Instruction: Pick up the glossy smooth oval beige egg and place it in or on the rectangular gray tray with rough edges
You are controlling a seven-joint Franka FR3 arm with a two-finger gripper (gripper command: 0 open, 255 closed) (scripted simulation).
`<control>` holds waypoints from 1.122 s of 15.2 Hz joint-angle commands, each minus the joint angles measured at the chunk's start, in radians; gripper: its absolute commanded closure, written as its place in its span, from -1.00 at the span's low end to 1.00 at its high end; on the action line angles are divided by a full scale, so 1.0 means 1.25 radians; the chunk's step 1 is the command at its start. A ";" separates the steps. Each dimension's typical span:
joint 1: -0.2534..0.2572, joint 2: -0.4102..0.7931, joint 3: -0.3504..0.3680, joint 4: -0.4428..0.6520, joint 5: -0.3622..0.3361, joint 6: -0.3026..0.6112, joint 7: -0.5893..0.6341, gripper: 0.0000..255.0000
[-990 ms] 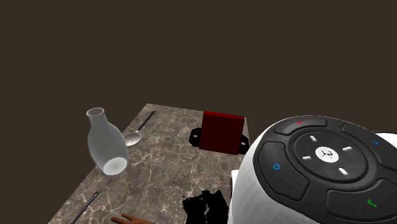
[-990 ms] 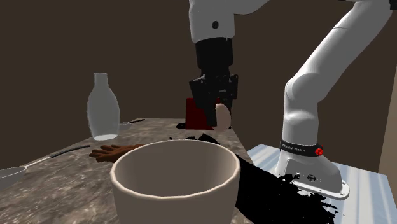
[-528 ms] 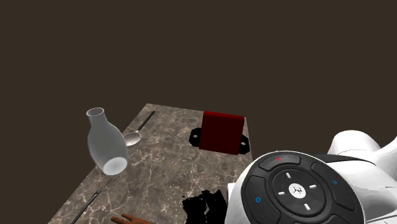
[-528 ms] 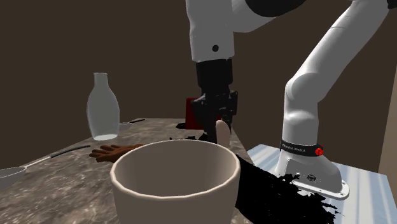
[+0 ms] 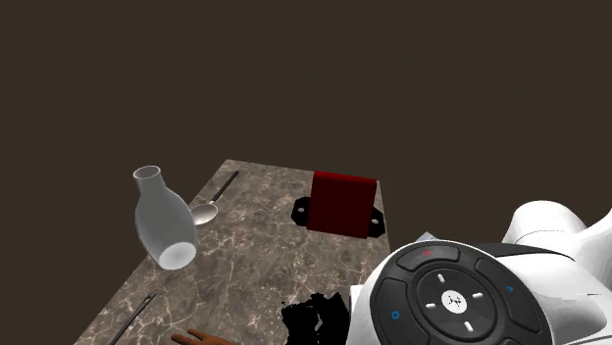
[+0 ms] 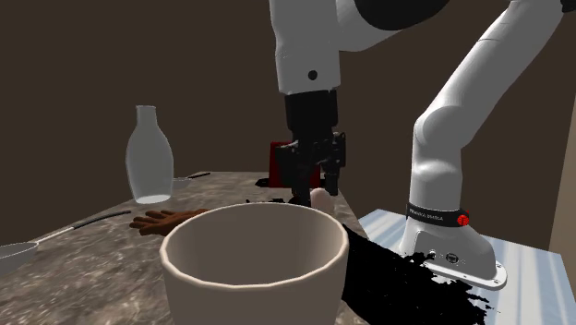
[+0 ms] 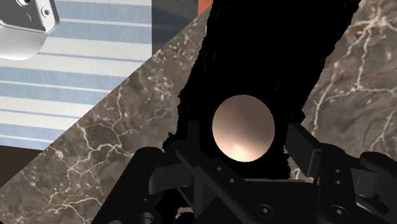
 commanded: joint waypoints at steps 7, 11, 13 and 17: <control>0.005 -0.017 -0.029 0.040 -0.011 -0.058 0.000 -1.00; 0.006 -0.027 -0.051 0.079 -0.022 -0.108 0.002 -1.00; 0.006 -0.027 -0.051 0.079 -0.022 -0.108 0.002 -1.00; 0.006 -0.027 -0.051 0.079 -0.022 -0.107 0.002 -1.00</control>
